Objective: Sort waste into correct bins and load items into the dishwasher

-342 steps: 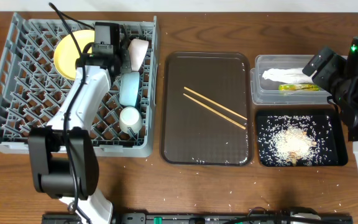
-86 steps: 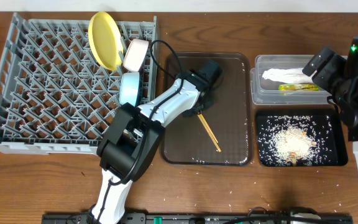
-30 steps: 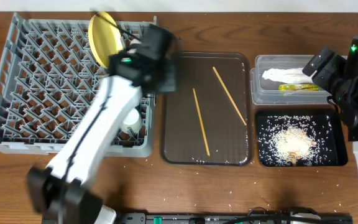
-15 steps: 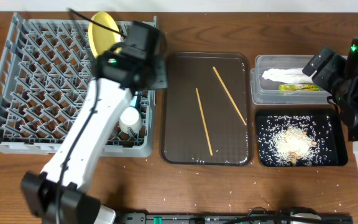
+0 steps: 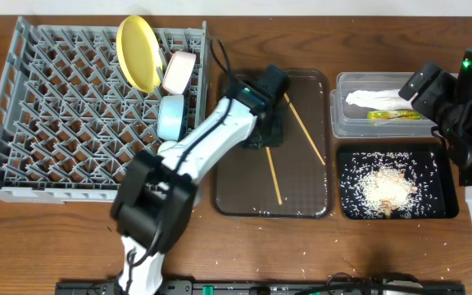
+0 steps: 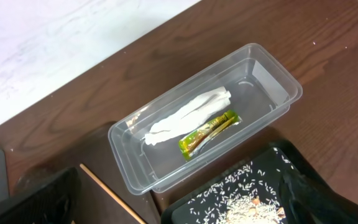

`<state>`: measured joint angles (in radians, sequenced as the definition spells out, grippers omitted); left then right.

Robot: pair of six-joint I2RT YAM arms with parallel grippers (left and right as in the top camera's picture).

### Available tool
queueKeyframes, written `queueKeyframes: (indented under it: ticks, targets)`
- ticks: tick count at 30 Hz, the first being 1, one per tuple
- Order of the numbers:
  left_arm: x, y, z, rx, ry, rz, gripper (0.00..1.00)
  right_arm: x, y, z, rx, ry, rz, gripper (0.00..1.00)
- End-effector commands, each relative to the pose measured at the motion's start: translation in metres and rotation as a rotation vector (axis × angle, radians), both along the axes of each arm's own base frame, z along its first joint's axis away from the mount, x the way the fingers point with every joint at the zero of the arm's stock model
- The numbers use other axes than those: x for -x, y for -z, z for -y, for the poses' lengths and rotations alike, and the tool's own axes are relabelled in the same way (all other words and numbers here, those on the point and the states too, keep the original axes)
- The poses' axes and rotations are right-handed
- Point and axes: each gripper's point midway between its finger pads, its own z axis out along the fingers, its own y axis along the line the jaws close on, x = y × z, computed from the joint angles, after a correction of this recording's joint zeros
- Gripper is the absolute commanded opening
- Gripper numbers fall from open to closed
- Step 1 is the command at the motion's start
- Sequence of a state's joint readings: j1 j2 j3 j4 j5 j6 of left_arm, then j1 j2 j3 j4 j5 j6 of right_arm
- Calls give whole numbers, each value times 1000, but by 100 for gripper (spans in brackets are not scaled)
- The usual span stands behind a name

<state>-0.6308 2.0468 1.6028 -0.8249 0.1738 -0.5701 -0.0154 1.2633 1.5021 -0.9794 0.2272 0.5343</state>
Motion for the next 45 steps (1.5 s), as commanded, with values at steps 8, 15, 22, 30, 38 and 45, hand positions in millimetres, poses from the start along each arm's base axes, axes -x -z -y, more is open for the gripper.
queueKeyframes:
  ticks: [8,15,22,30,38,45]
  targets:
    - [24,58,11,-46,-6,-150,38,0,1,2,-5,14,-1,99]
    - [24,61,13,-56,-4,-143,28,0,1,2,-5,14,-1,99]
    - [24,62,13,-57,-2,-143,8,0,1,2,-5,14,-1,99]
    - [18,35,14,-54,97,-122,7,0,1,2,-5,14,-1,99]
    - [3,-45,-37,-212,200,-21,7,0,1,2,-5,14,-1,99]
    - [-11,-123,-119,-344,91,147,7,0,1,2,-5,14,-1,99]
